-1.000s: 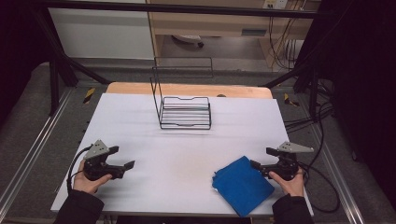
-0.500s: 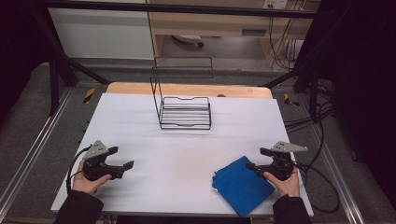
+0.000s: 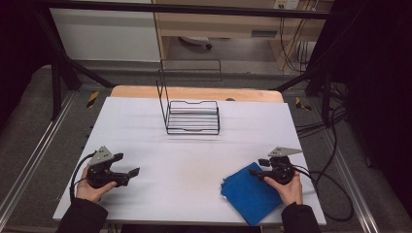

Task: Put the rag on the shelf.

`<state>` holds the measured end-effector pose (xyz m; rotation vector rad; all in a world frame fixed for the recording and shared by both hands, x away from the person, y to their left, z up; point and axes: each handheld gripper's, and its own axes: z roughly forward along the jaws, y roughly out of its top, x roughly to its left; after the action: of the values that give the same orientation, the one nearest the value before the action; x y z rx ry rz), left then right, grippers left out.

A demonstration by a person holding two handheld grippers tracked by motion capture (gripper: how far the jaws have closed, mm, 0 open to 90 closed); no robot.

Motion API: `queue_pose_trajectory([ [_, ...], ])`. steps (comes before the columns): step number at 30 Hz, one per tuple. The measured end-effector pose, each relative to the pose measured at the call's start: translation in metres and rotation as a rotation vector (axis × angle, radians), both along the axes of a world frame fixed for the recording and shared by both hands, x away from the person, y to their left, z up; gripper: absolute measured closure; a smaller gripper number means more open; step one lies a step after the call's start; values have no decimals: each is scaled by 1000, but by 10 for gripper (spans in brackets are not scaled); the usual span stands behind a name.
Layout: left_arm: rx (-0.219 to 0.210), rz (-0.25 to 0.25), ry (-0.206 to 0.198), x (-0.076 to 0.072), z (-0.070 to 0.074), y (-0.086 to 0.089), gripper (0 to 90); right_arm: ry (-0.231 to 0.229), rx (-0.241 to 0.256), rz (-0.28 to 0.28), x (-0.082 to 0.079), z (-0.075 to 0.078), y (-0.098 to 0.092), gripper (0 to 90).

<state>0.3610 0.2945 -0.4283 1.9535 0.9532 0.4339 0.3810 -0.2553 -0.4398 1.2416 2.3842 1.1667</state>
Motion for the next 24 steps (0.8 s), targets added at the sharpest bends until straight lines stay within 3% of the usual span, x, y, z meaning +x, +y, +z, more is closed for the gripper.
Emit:
queue_pose_trajectory([
  [6,-1,4,2,0,0,0,102,51,-26,0,6,-8,1,521],
  [11,0,3,3,0,0,-1,104,70,-17,11,7,-10,1,595],
  [16,2,5,5,0,-1,-1,107,92,-4,26,6,-10,2,729],
  [18,3,5,5,0,-1,0,108,72,-22,36,6,-7,4,816],
  [20,3,6,5,1,-1,0,109,66,-27,37,6,-6,5,831],
  [24,5,5,5,1,-1,-1,110,6,-34,71,8,3,12,851],
])
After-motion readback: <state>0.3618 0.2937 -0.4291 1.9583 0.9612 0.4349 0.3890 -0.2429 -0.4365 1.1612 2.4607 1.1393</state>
